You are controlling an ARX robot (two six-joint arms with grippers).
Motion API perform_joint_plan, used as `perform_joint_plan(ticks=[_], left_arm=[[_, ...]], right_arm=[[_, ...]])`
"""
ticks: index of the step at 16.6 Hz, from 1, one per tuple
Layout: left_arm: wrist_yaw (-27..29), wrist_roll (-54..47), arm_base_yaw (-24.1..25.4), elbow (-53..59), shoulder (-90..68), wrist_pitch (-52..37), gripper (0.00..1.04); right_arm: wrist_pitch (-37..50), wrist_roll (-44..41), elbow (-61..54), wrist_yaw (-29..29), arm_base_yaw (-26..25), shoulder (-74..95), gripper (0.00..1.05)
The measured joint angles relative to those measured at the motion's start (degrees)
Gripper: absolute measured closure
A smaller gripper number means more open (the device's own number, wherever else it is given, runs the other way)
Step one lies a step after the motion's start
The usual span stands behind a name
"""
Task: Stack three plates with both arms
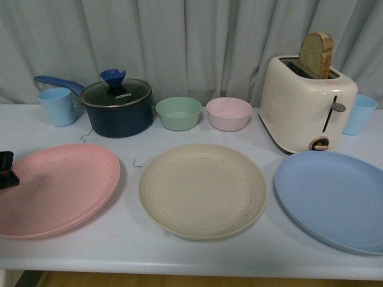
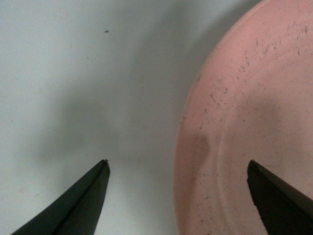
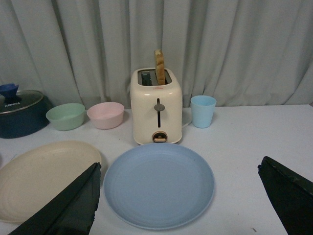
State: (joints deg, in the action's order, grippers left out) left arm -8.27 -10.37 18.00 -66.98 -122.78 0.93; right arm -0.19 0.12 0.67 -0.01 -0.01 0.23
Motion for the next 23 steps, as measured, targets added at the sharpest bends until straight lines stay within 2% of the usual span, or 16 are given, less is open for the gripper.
perform_joint_plan(ticks=[2, 4, 7, 9, 12, 16, 18, 21, 23], left_arm=[[0.13, 1.18, 0.33, -1.27, -1.51, 0.26, 0.44], [0.07, 1.60, 0.37, -1.62, -2.05, 0.44, 0.58], [-1.16, 2.78, 0.74, -1.64, -2.16, 0.81, 0.89], [-4.13, 4.55, 1.27, -1.66, -1.33, 0.87, 1.02], [-4.92, 6.60, 1.31, -0.04, 3.39, 2.16, 1.02], [-5.62, 7.43, -1.05, 1.90, 14.03, 3.56, 1.02], [-5.81, 9.42, -3.39, 2.14, 18.40, 3.74, 1.02], [-1.29, 16.13, -11.43, 3.72, 20.96, 3.32, 1.02], [0.35, 18.25, -14.21, 4.17, 20.94, 3.30, 1.02]], right_arm=[[0.00, 0.00, 0.00, -0.02, 0.00, 0.00, 0.06], [-0.02, 0.00, 0.00, 0.00, 0.00, 0.00, 0.06], [-0.02, 0.00, 0.00, -0.02, 0.00, 0.00, 0.06], [-0.02, 0.00, 0.00, -0.02, 0.00, 0.00, 0.06], [-0.02, 0.00, 0.00, 0.00, 0.00, 0.00, 0.06], [0.00, 0.00, 0.00, 0.00, 0.00, 0.00, 0.06], [0.00, 0.00, 0.00, -0.02, 0.00, 0.00, 0.06], [-0.02, 0.00, 0.00, 0.00, 0.00, 0.00, 0.06], [-0.02, 0.00, 0.00, 0.00, 0.00, 0.00, 0.06]])
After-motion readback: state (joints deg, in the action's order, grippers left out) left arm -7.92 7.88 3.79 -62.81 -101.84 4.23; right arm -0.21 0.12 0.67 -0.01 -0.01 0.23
